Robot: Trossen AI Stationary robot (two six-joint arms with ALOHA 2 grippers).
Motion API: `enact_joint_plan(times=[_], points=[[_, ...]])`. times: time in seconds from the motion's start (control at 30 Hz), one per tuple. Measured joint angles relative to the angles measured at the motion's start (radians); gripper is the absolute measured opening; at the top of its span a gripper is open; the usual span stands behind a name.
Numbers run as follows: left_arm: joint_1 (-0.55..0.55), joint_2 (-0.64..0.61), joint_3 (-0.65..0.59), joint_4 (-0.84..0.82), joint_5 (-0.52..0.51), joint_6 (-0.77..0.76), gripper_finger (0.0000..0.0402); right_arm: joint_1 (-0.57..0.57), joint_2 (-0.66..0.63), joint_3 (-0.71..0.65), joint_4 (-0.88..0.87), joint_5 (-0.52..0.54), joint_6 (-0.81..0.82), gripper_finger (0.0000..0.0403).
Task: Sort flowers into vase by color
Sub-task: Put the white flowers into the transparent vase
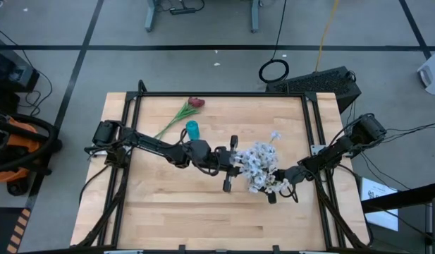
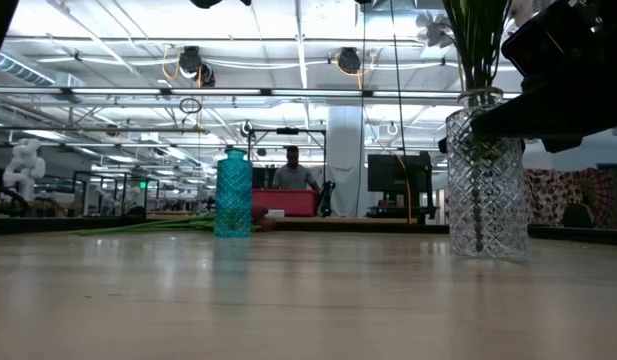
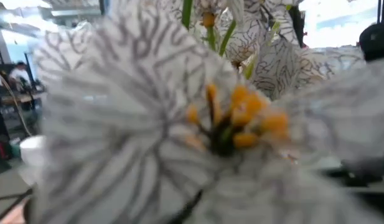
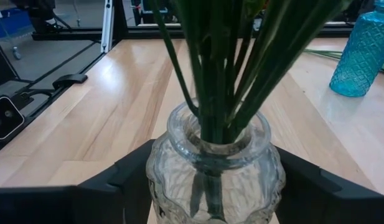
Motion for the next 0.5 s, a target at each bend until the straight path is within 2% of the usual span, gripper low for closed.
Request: enact_joint_plan(times=[0.5], points=[[-0.016, 0.000, 0.000, 0.014, -0.028, -0.009, 0.0049, 0.000, 0.000, 0.000, 0.004, 0.000, 0.006, 0.0244]])
